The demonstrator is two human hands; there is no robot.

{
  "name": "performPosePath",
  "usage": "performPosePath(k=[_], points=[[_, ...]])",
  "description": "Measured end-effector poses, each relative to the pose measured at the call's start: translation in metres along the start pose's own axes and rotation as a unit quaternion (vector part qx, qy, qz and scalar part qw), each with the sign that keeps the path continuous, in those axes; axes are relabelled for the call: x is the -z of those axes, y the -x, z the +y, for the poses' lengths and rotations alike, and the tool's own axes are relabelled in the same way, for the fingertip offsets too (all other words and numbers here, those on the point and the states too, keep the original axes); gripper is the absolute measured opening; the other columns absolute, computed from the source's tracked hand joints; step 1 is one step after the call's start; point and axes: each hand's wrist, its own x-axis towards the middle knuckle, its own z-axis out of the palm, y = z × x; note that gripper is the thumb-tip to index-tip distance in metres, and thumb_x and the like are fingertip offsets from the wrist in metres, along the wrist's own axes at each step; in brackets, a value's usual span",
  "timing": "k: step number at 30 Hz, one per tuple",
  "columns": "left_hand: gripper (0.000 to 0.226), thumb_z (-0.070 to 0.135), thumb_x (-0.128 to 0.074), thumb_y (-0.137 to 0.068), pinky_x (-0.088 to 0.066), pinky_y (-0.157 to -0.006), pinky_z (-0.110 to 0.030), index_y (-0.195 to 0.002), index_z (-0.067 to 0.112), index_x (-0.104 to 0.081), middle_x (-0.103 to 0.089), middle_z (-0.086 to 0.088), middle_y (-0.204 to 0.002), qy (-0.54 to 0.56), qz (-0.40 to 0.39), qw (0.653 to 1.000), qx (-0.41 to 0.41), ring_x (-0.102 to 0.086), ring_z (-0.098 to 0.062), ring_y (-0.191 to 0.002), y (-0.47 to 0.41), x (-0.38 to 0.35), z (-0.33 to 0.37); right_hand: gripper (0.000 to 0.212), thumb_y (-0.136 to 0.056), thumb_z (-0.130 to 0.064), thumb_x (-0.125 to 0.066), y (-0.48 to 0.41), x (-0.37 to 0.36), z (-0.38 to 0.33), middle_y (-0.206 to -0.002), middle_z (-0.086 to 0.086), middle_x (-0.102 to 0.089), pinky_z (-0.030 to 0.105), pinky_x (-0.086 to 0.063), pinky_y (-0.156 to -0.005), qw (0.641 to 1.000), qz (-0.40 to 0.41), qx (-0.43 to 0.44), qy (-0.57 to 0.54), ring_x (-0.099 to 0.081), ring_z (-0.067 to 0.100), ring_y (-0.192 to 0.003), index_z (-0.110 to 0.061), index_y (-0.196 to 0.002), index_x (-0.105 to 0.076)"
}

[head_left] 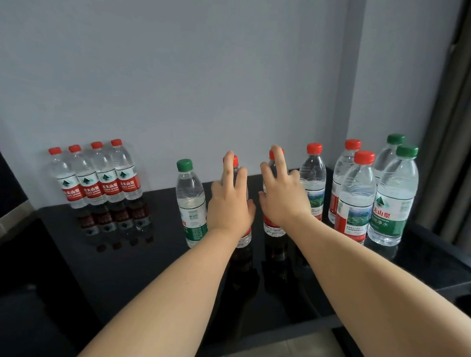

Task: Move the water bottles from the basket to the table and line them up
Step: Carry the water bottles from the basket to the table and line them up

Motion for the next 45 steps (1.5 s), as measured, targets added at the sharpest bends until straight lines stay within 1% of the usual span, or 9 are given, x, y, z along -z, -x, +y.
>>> performPosePath(k=[3,9,14,20,23,29,37,41,45], points=[[0.072,0.031,-0.076,-0.085,-0.058,-0.070,-0.043,-0.144,0.019,-0.037,0.006,-0.004,-0.169,0.004,-0.003,1.000,-0.006,-0.055,-0.035,-0.100,0.005,0.006,-0.002,0.066,-0.094,-0.032,-0.066,0.006,0.006,-0.003,-0.168,0.002,0.014,0.044,-0.055,-0.060,1.000,-0.001,0.002,0.001,-0.051,0.043,-0.106,-0.019,-0.147,-0.029],[0.071,0.031,-0.077,-0.084,-0.059,-0.070,-0.042,-0.143,0.020,-0.039,0.004,-0.003,-0.169,0.020,-0.002,1.000,-0.017,-0.056,-0.033,-0.101,0.023,0.027,-0.009,0.066,-0.094,-0.032,-0.066,0.022,0.019,-0.016,-0.169,0.004,0.011,0.038,-0.043,-0.061,1.000,0.003,0.004,0.006,-0.052,0.042,-0.108,-0.019,-0.149,-0.031],[0.067,0.029,-0.078,-0.085,-0.060,-0.073,-0.042,-0.140,0.020,-0.041,0.006,-0.001,-0.169,0.028,-0.001,0.999,-0.029,-0.058,-0.031,-0.104,0.040,0.049,-0.018,0.065,-0.093,-0.031,-0.068,0.037,0.031,-0.031,-0.169,0.003,0.009,0.039,-0.051,-0.068,1.000,0.010,0.003,-0.006,-0.054,0.043,-0.111,-0.019,-0.147,-0.034],[0.068,0.029,-0.079,-0.084,-0.061,-0.072,-0.041,-0.139,0.023,-0.040,0.010,0.004,-0.169,0.032,0.002,0.999,-0.021,-0.056,-0.031,-0.110,0.063,0.074,-0.036,0.066,-0.092,-0.032,-0.071,0.055,0.041,-0.055,-0.169,0.003,0.007,0.035,-0.044,-0.063,1.000,0.011,0.007,-0.016,-0.054,0.043,-0.104,-0.017,-0.145,-0.034],[0.070,0.031,-0.080,-0.084,-0.061,-0.075,-0.037,-0.141,0.024,-0.041,0.010,0.003,-0.170,0.028,0.005,1.000,-0.013,-0.056,-0.029,-0.112,0.072,0.085,-0.050,0.065,-0.093,-0.031,-0.070,0.060,0.045,-0.070,-0.169,0.001,0.009,0.035,-0.050,-0.065,1.000,0.013,0.006,-0.025,-0.054,0.041,-0.110,-0.020,-0.145,-0.033],[0.068,0.031,-0.081,-0.081,-0.059,-0.072,-0.038,-0.136,0.024,-0.042,0.006,0.003,-0.169,0.015,0.011,1.000,-0.007,-0.056,-0.028,-0.103,0.085,0.105,-0.086,0.062,-0.093,-0.030,-0.070,0.066,0.046,-0.100,-0.168,-0.002,0.009,0.037,-0.057,-0.067,0.999,0.017,0.008,-0.043,-0.053,0.038,-0.103,-0.020,-0.142,-0.035],[0.065,0.031,-0.082,-0.081,-0.058,-0.075,-0.035,-0.132,0.026,-0.043,0.008,0.004,-0.169,0.020,0.022,0.999,0.011,-0.058,-0.026,-0.106,0.093,0.125,-0.137,0.062,-0.091,-0.027,-0.072,0.067,0.039,-0.150,-0.169,-0.005,0.006,0.037,-0.056,-0.067,0.996,0.014,0.036,-0.079,-0.052,0.036,-0.100,-0.021,-0.143,-0.038],[0.064,0.031,-0.083,-0.081,-0.056,-0.078,-0.030,-0.131,0.025,-0.044,0.009,0.005,-0.169,0.023,0.030,0.999,0.023,-0.058,-0.026,-0.114,0.094,0.130,-0.160,0.067,-0.093,-0.032,-0.070,0.067,0.032,-0.178,-0.170,-0.001,0.007,0.035,-0.056,-0.068,0.996,0.015,0.052,-0.072,-0.053,0.035,-0.104,-0.021,-0.148,-0.034],[0.066,0.033,-0.084,-0.080,-0.058,-0.079,-0.032,-0.131,0.024,-0.044,0.008,0.003,-0.170,0.008,0.035,0.999,0.035,-0.060,-0.027,-0.111,0.095,0.135,-0.182,0.066,-0.093,-0.034,-0.072,0.064,0.026,-0.202,-0.170,-0.002,0.008,0.037,-0.058,-0.069,0.994,0.013,0.061,-0.085,-0.054,0.036,-0.111,-0.023,-0.147,-0.035]])
